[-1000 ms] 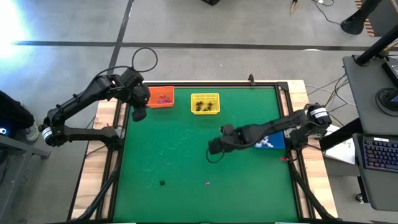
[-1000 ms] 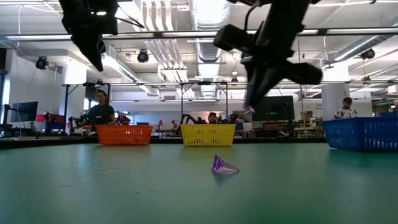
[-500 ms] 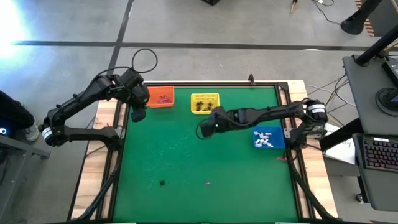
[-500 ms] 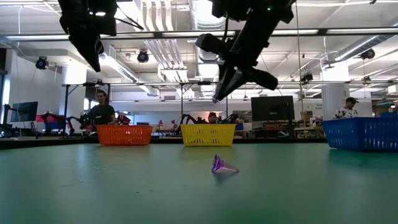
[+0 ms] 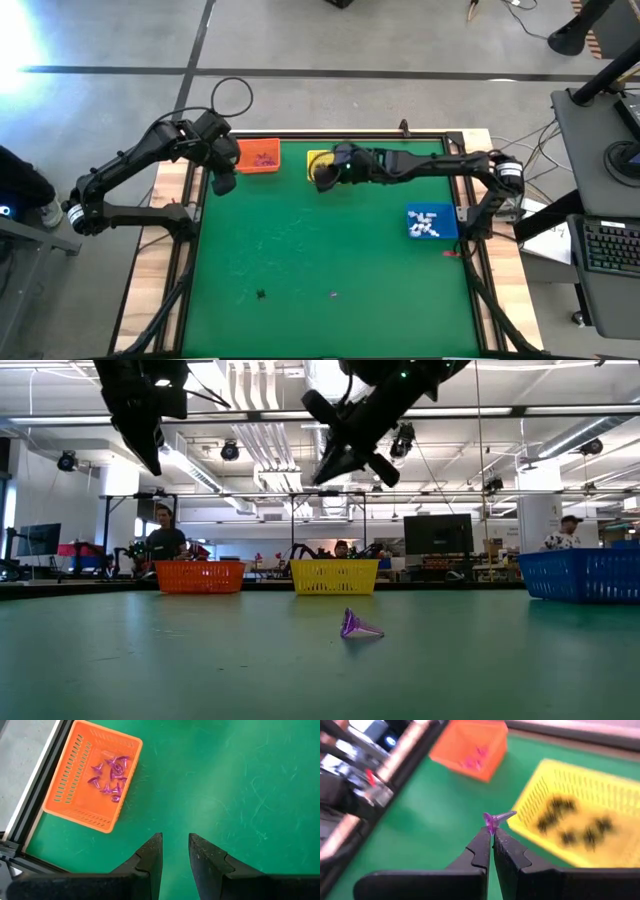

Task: Sort Halloween decoration
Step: Put the violet hat toy into the orange basket

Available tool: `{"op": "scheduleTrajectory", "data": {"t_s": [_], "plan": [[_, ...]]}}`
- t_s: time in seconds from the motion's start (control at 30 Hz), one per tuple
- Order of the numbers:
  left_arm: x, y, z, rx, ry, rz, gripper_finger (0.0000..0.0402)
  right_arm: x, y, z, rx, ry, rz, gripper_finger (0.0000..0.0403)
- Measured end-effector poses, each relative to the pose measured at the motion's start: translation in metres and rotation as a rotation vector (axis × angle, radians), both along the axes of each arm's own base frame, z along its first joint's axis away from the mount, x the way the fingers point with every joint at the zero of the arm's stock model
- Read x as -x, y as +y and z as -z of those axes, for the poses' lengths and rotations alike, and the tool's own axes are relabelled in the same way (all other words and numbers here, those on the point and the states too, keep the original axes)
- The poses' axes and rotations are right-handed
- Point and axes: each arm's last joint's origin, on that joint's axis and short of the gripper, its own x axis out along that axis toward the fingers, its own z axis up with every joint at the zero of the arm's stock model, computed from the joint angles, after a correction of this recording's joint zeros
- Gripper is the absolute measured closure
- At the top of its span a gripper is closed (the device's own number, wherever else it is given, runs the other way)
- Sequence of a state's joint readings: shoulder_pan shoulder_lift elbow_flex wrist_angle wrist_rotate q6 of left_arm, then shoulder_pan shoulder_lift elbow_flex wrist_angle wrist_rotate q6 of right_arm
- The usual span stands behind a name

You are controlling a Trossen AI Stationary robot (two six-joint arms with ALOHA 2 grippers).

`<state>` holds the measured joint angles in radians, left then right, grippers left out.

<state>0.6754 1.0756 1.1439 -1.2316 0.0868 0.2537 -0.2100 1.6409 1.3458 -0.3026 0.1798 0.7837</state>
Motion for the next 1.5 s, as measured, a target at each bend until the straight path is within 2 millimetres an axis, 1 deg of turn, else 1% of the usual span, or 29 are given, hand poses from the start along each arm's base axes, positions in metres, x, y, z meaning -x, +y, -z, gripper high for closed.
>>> {"op": "scheduleTrajectory", "data": {"t_s": [0.27, 0.43, 0.5, 0.57, 0.7, 0.87, 1.0, 1.1, 1.23, 1.4, 1.5], "plan": [[0.000, 0.000, 0.000, 0.016, -0.009, -0.042, 0.0325, -0.006, -0.025, -0.028, 0.096, -0.161, -0.042, 0.0391], [0.000, 0.000, 0.000, 0.026, -0.015, -0.071, 0.0325, -0.005, -0.037, -0.038, 0.144, -0.187, -0.040, 0.0391], [0.000, 0.000, 0.000, 0.029, -0.018, -0.078, 0.0325, -0.008, -0.042, -0.039, 0.142, -0.202, -0.057, 0.0391], [0.000, 0.000, 0.000, 0.031, -0.021, -0.087, 0.0325, -0.014, -0.046, -0.036, 0.138, -0.197, -0.082, 0.0391], [0.000, 0.000, 0.000, 0.038, -0.024, -0.104, 0.0325, -0.034, -0.052, -0.026, 0.147, -0.174, -0.129, 0.0391], [0.000, 0.000, 0.000, 0.038, -0.024, -0.104, 0.0325, -0.063, -0.062, -0.024, 0.141, -0.211, -0.220, 0.0391], [0.000, 0.000, 0.000, 0.039, -0.024, -0.104, 0.0325, -0.082, -0.071, -0.020, 0.148, -0.151, -0.251, 0.0391], [-0.001, 0.000, 0.000, 0.039, -0.023, -0.103, 0.0325, -0.095, -0.079, -0.019, 0.156, -0.097, -0.270, 0.0391], [0.000, 0.000, 0.000, 0.038, -0.020, -0.098, 0.0325, -0.111, -0.089, -0.012, 0.181, -0.046, -0.294, 0.0391], [0.000, 0.000, 0.000, 0.039, -0.017, -0.097, 0.0325, -0.128, -0.098, -0.003, 0.143, -0.075, -0.352, 0.0391], [0.000, 0.000, 0.000, 0.040, -0.017, -0.097, 0.0325, -0.136, -0.103, 0.006, 0.122, -0.068, -0.362, 0.0391]]}}
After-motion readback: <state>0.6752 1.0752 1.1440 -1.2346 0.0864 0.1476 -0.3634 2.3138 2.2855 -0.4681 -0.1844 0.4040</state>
